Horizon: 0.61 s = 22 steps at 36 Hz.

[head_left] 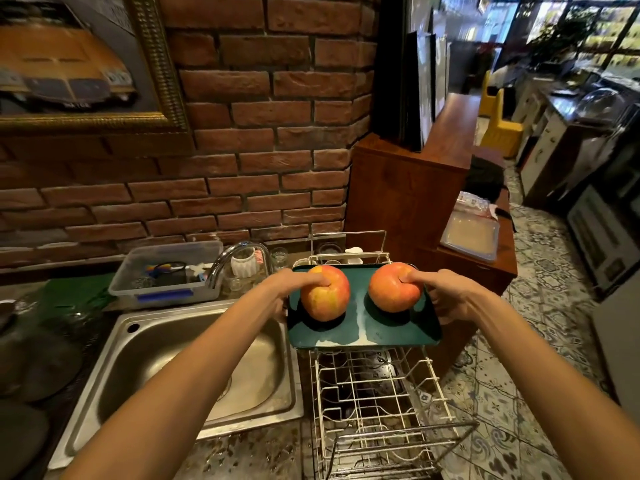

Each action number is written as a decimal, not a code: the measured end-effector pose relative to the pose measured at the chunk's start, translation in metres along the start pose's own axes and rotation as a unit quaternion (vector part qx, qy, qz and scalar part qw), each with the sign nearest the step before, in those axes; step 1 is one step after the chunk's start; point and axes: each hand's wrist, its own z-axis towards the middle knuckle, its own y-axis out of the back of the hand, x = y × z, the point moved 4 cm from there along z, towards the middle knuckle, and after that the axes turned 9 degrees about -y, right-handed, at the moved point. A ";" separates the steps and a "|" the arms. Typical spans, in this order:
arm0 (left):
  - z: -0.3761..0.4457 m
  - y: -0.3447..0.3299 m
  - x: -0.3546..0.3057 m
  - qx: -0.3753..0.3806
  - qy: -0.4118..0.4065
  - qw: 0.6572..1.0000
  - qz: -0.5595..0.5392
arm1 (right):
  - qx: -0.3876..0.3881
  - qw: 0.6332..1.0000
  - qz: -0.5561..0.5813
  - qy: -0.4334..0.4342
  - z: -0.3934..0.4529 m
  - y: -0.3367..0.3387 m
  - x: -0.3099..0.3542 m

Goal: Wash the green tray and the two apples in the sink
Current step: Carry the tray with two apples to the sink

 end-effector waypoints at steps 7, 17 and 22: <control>-0.011 0.024 -0.010 0.003 -0.004 1.000 0.006 | 0.007 0.999 -0.030 0.011 -0.023 -0.007 0.018; -0.050 0.078 0.000 -0.005 -0.006 1.000 -0.005 | 0.058 0.996 -0.063 0.035 -0.057 -0.054 0.046; -0.068 0.116 0.028 -0.060 0.001 0.996 -0.073 | 0.081 0.993 -0.072 0.048 -0.059 -0.092 0.053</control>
